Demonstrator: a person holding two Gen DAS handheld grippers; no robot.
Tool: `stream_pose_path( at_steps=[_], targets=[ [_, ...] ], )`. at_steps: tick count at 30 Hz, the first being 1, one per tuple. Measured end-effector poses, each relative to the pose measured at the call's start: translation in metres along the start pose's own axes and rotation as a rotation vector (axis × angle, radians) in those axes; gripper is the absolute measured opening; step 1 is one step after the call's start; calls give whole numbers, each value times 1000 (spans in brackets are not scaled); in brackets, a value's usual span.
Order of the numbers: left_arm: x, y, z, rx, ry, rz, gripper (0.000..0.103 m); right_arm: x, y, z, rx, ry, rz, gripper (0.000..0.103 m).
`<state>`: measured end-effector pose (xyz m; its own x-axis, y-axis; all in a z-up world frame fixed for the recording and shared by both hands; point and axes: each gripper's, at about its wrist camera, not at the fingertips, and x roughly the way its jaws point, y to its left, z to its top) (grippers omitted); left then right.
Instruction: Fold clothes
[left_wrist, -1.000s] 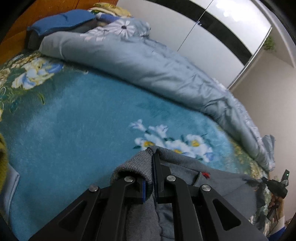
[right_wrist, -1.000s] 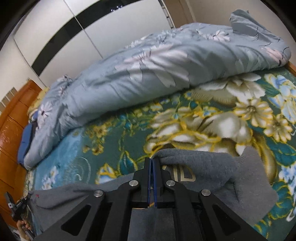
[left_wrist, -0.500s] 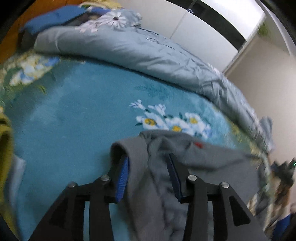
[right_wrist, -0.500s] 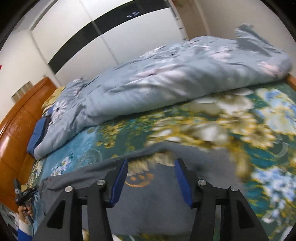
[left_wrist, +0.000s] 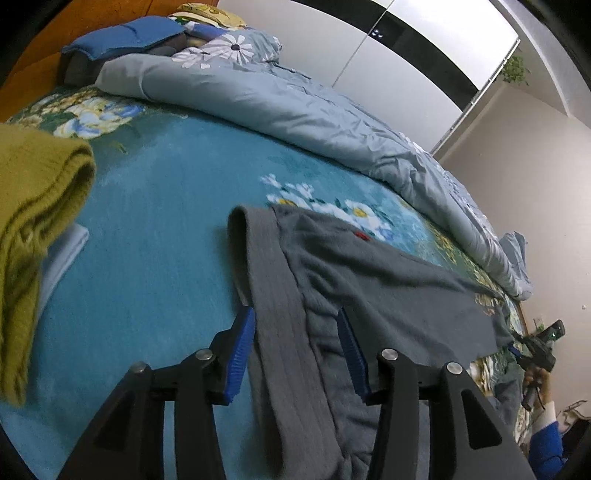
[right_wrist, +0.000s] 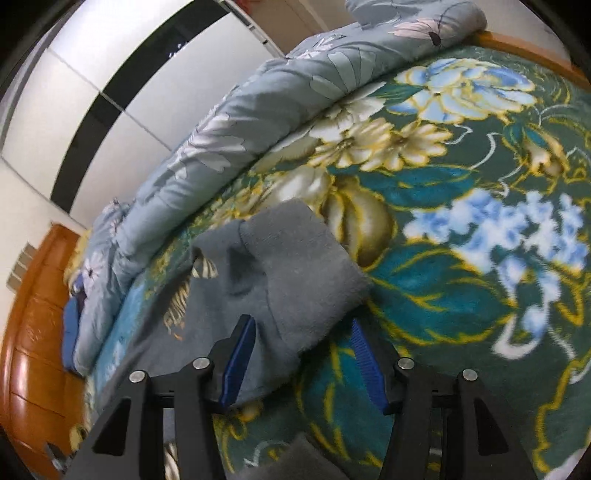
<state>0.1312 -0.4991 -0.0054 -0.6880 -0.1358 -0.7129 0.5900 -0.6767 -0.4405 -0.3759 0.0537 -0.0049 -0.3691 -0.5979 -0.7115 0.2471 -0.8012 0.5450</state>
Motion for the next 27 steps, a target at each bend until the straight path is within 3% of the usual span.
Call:
stream_pose_path(
  at_steps=[3,5,12,17,22,27],
  targets=[
    [1,-6,-6,16,15,5,48,1,2,4,24,-25,11,49],
    [2,-9,-8,19,21,-1,48,-3,6,8,2,-51,-24,9],
    [-4,-12,-17,26,25,-2,48,-39,8,29,-72,-202,-116,9],
    [-6,-4,-26,-14,34,-10,48,-19,4,27,-111,-127,-195,9],
    [-17,1,-35,-37,29,-16,48,-22,3,25,-103,-134,-168,13],
    [-31,0,-47,-65,14,-45,48,-57,16,13,-146,-170,-147,28]
  ],
)
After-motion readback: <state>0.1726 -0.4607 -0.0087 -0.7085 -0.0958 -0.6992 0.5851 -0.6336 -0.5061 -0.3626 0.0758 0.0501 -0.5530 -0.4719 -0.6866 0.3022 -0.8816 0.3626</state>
